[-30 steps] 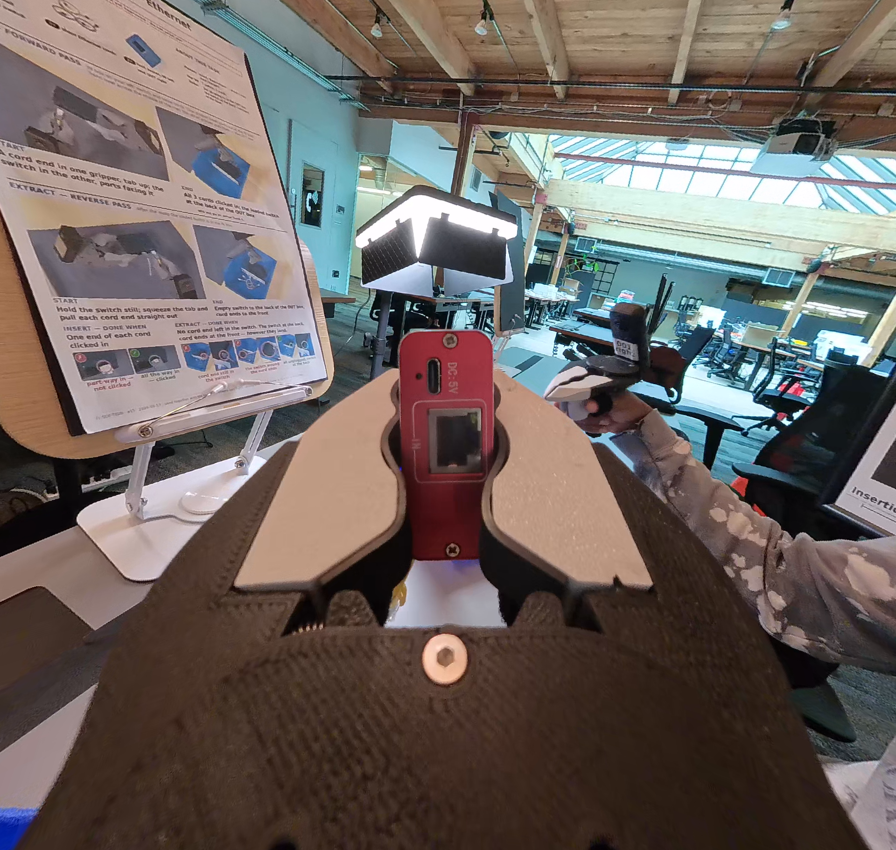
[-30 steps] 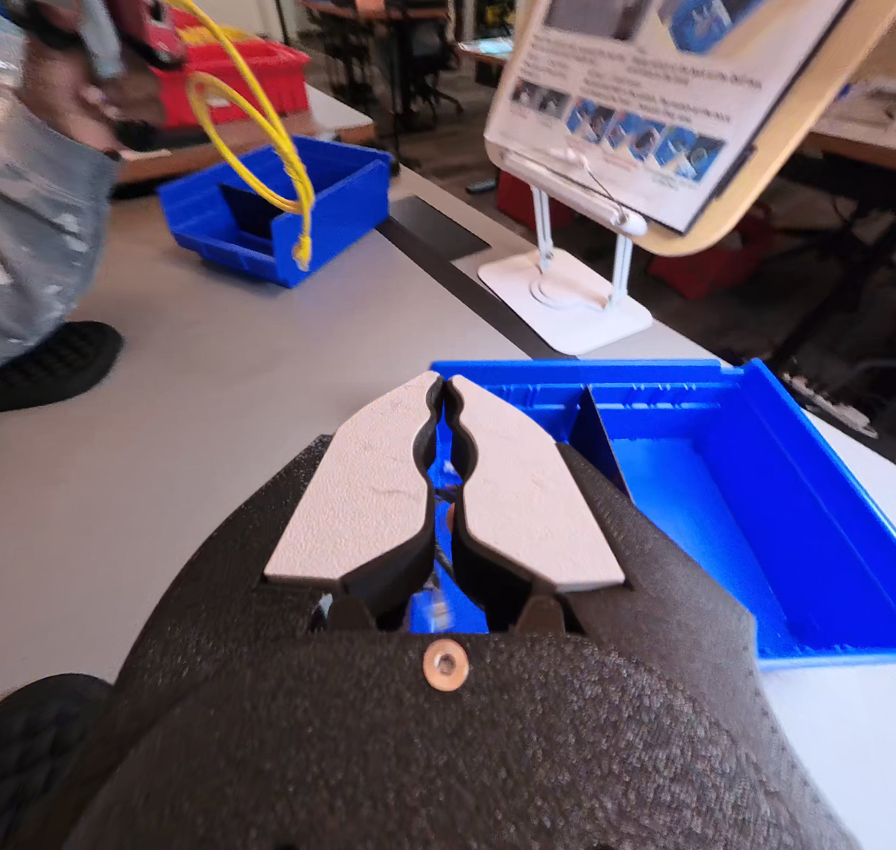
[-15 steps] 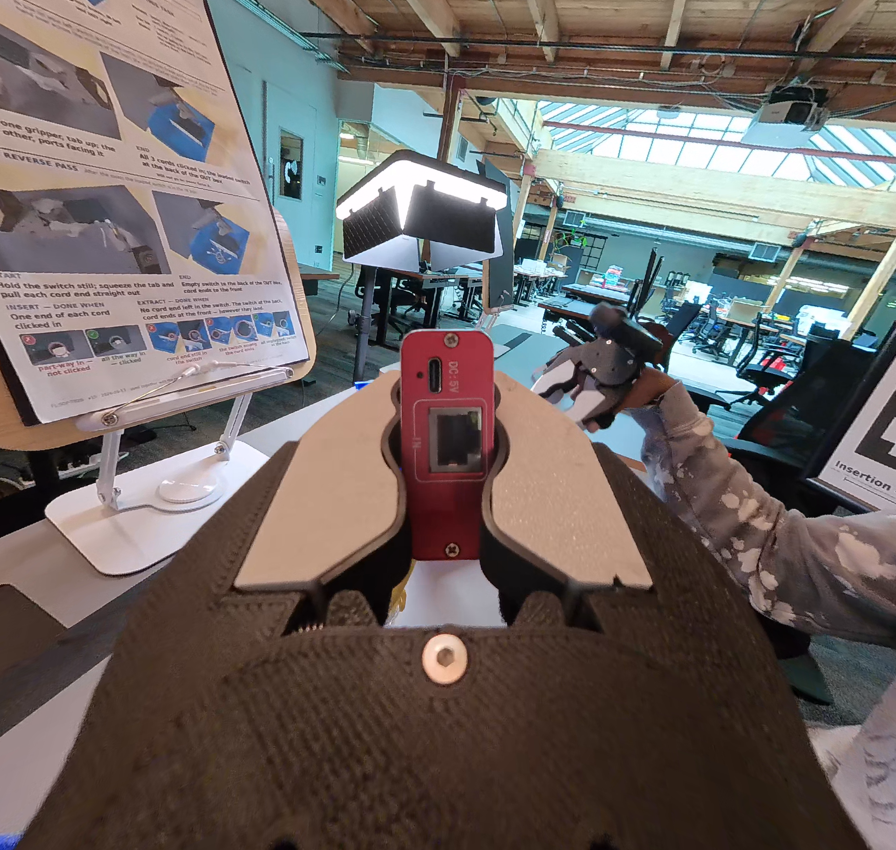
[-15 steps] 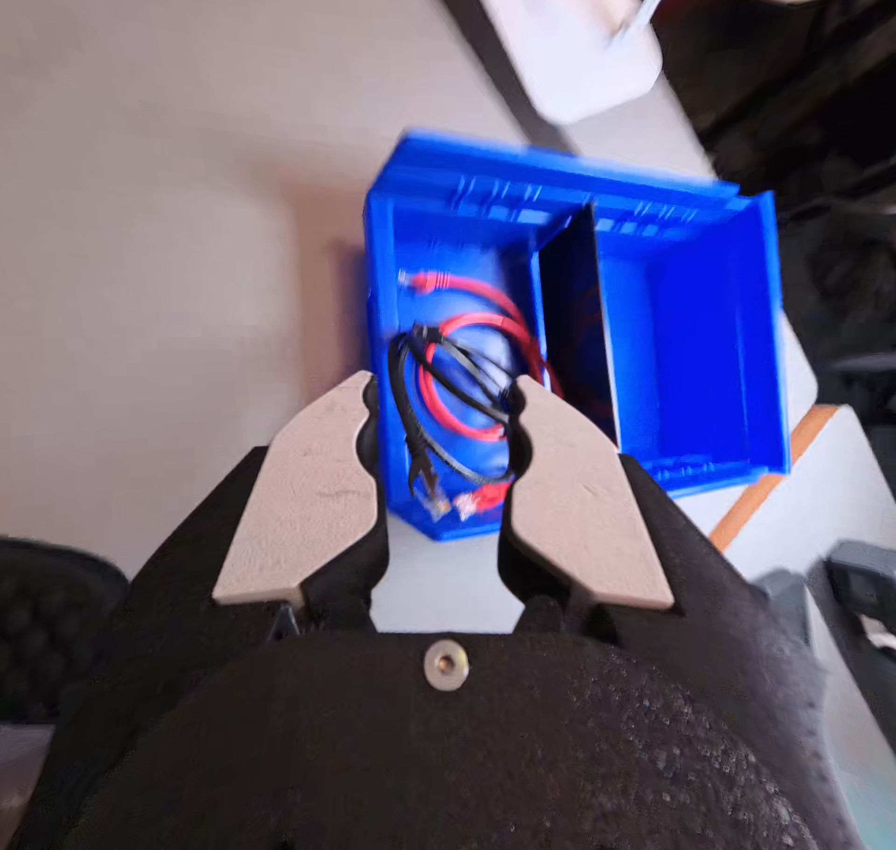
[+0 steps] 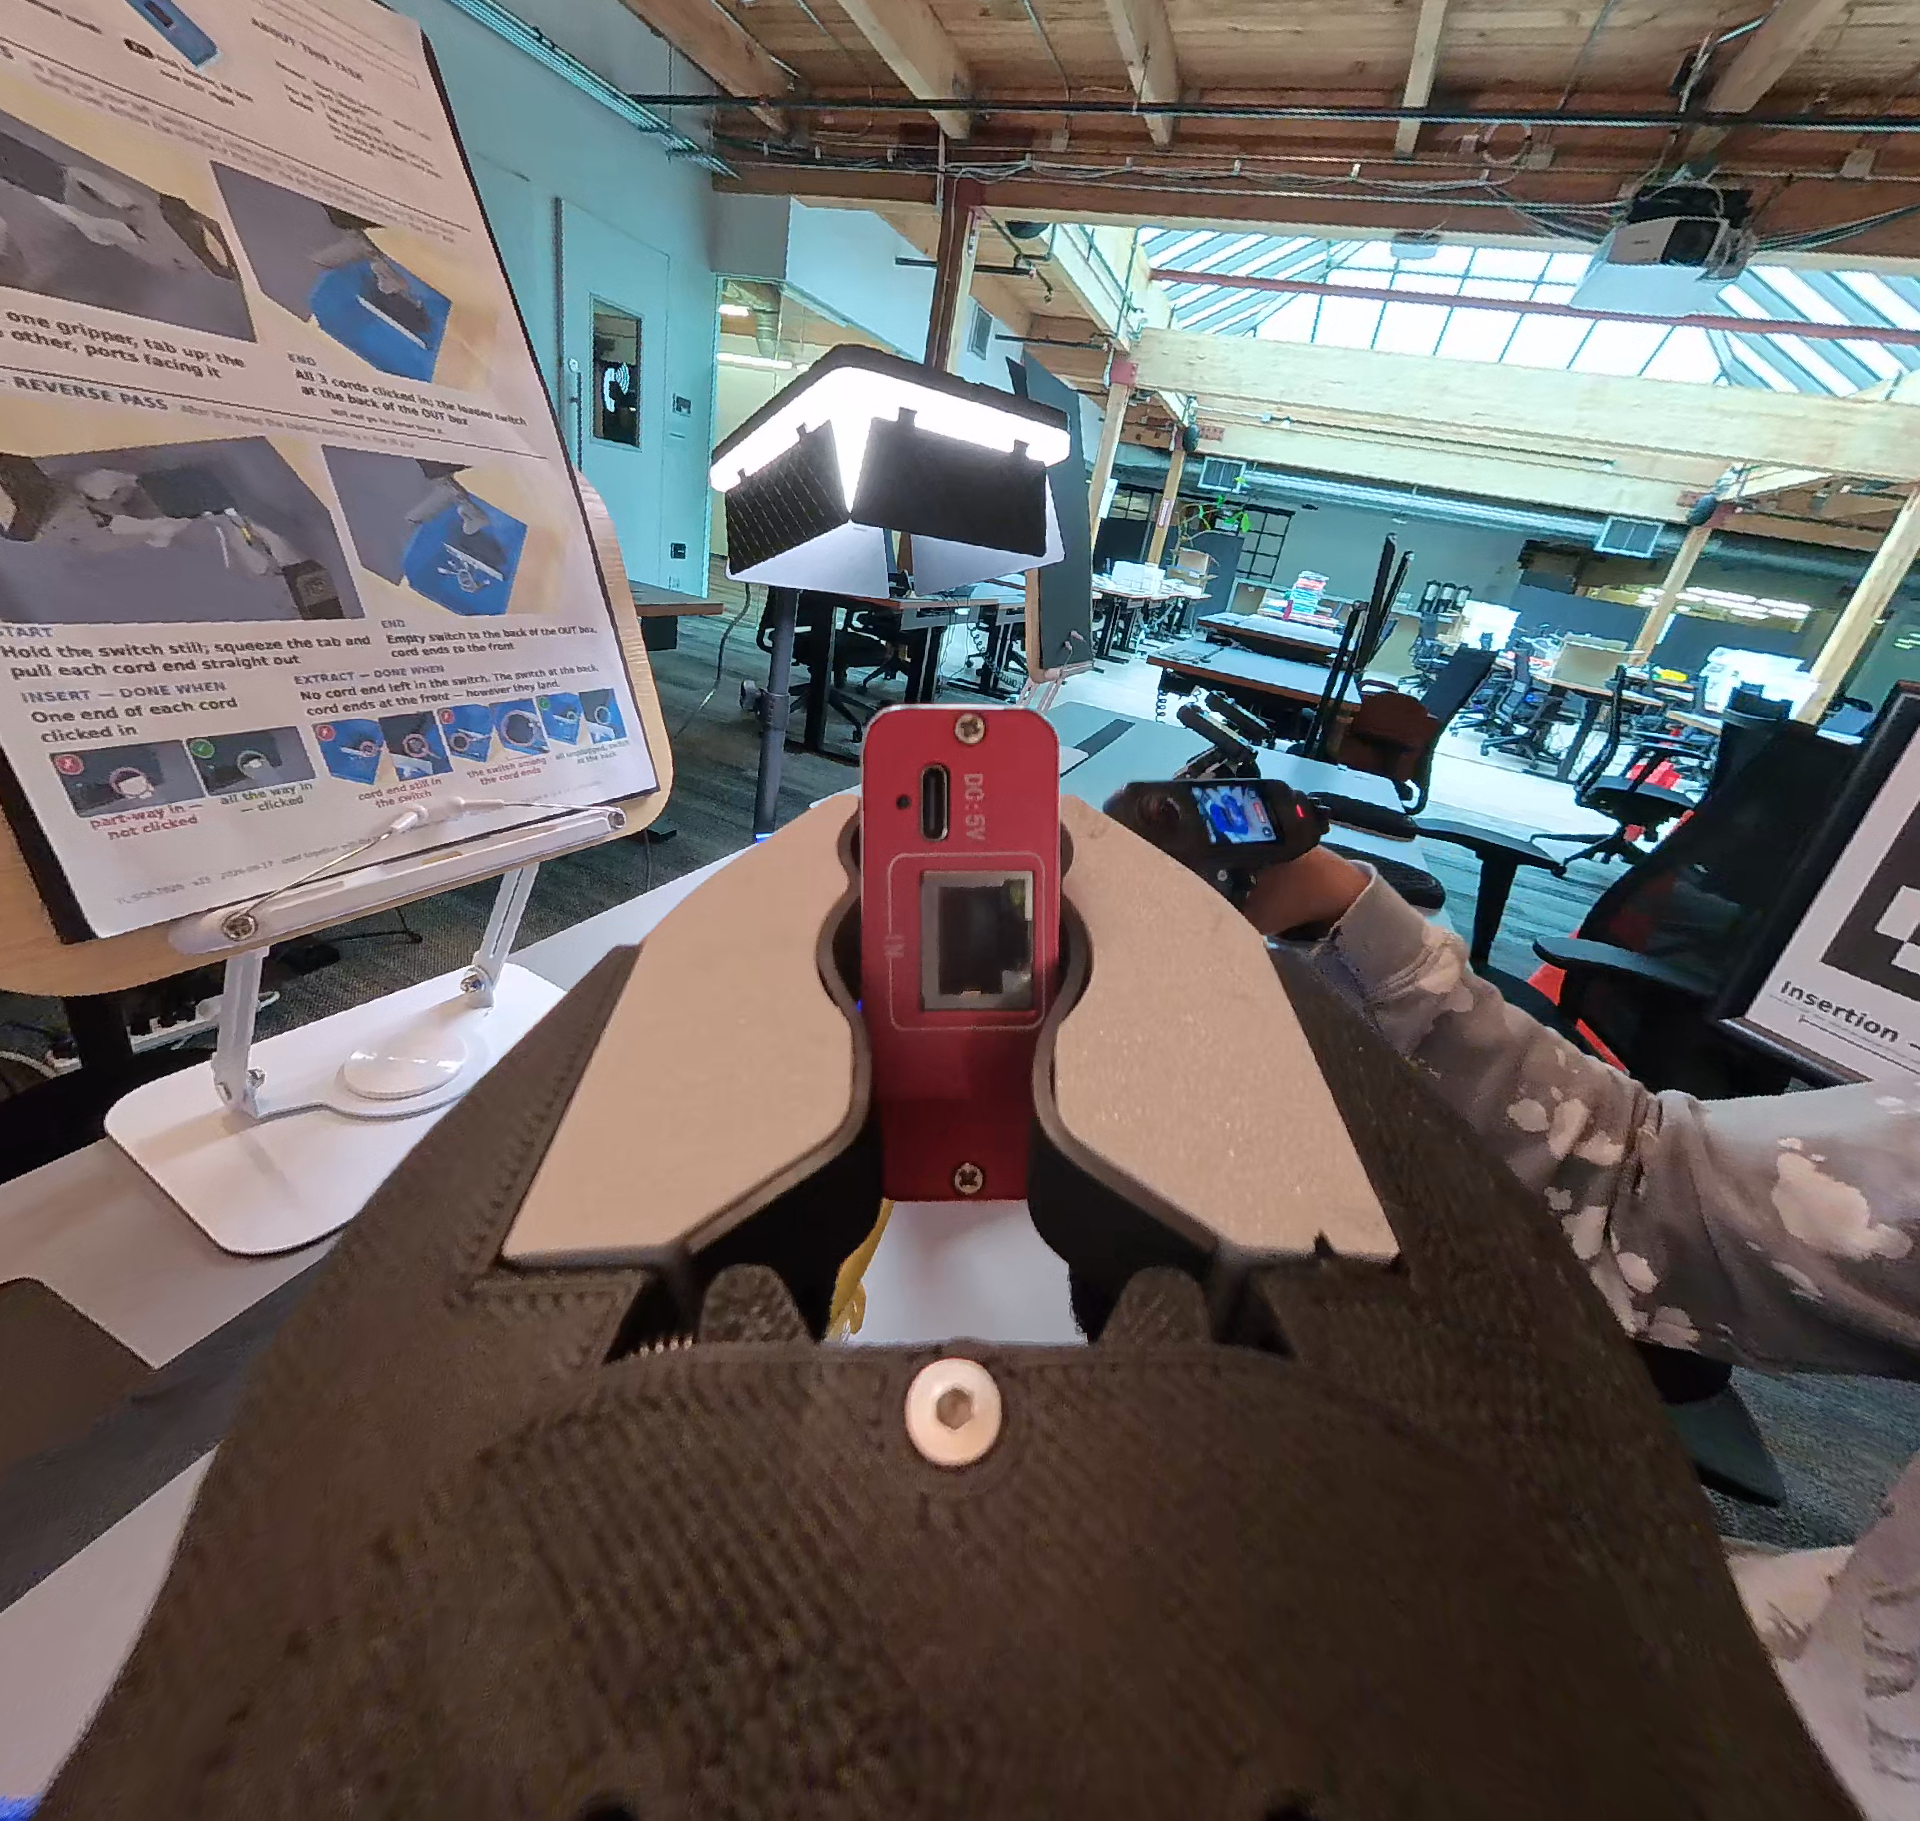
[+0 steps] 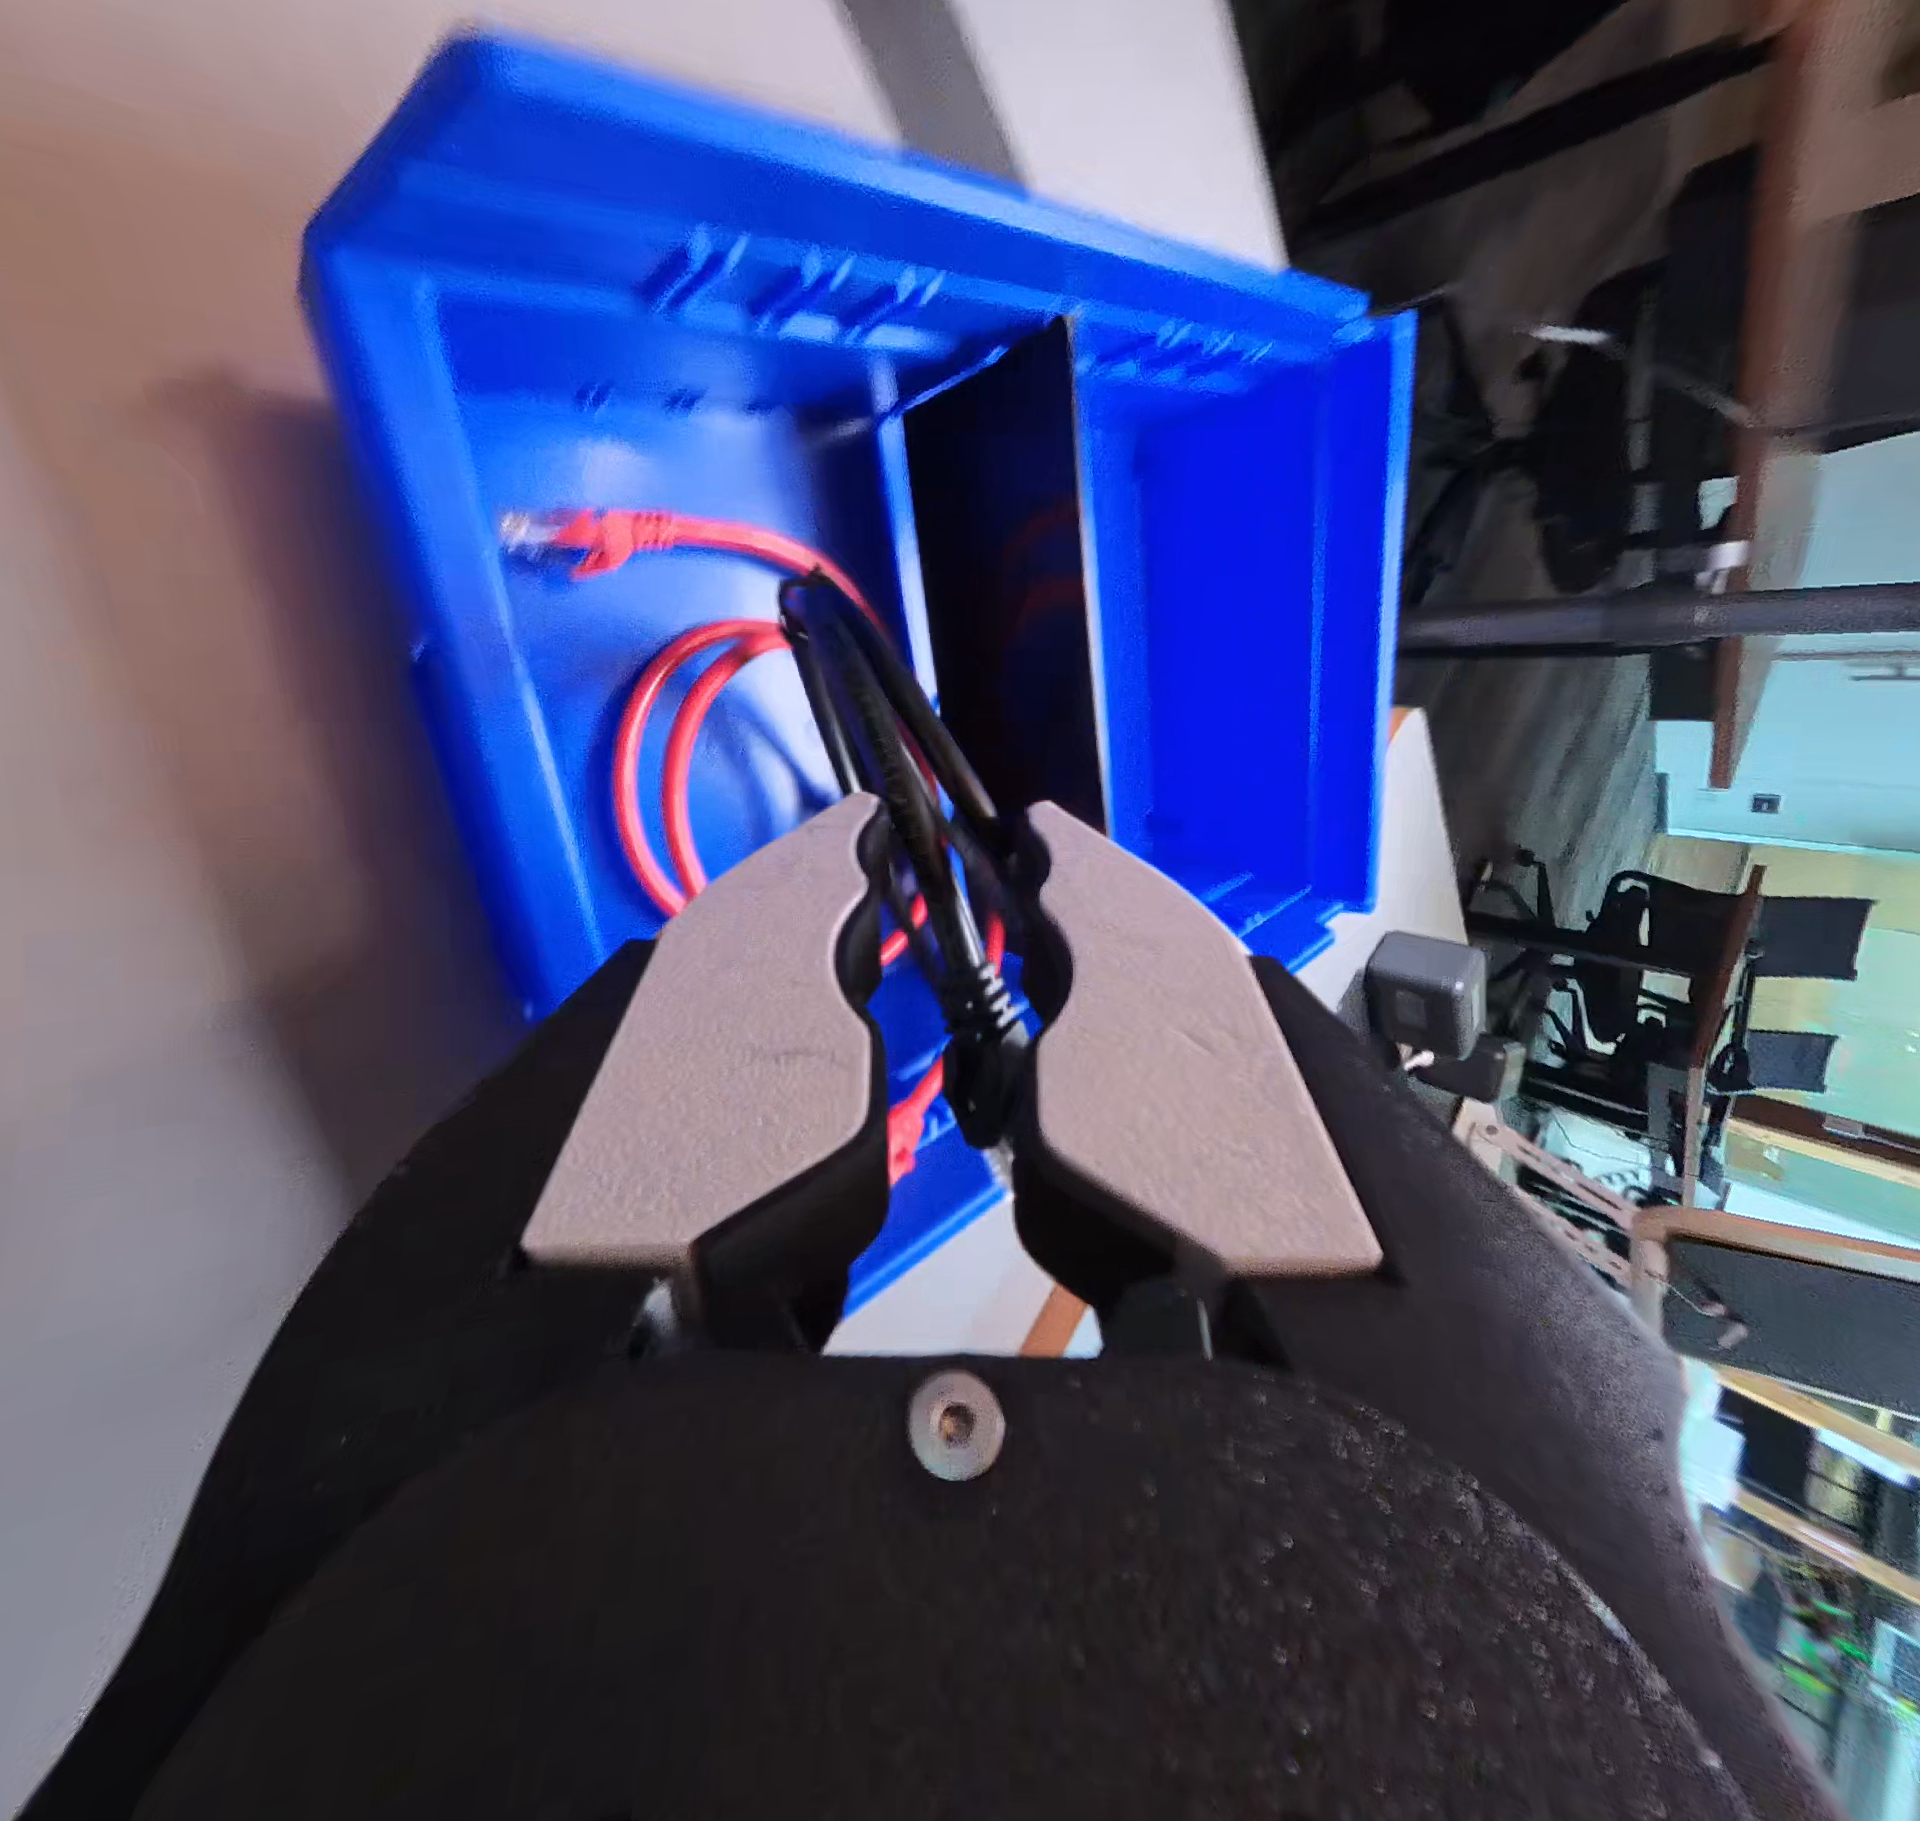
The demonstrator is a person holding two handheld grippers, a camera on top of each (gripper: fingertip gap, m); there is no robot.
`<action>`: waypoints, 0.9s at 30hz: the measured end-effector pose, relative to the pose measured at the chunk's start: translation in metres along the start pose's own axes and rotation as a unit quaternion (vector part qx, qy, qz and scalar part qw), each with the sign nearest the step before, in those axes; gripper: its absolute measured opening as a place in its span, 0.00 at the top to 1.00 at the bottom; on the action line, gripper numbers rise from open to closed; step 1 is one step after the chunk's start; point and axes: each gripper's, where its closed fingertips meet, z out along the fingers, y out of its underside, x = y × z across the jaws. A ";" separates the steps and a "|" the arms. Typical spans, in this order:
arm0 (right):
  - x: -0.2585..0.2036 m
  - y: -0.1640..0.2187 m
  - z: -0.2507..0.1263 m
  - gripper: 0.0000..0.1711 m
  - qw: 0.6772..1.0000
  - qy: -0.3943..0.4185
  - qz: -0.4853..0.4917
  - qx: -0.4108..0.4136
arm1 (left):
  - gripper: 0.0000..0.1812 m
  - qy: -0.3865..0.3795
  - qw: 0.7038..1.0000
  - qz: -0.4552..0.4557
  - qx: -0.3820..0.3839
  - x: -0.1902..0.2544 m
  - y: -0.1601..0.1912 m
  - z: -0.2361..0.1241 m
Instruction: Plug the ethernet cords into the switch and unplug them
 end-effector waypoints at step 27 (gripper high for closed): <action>0.069 -0.009 -0.016 0.77 0.938 0.007 0.257 0.233 | 0.84 0.013 0.999 -0.016 -0.038 0.000 0.026 0.020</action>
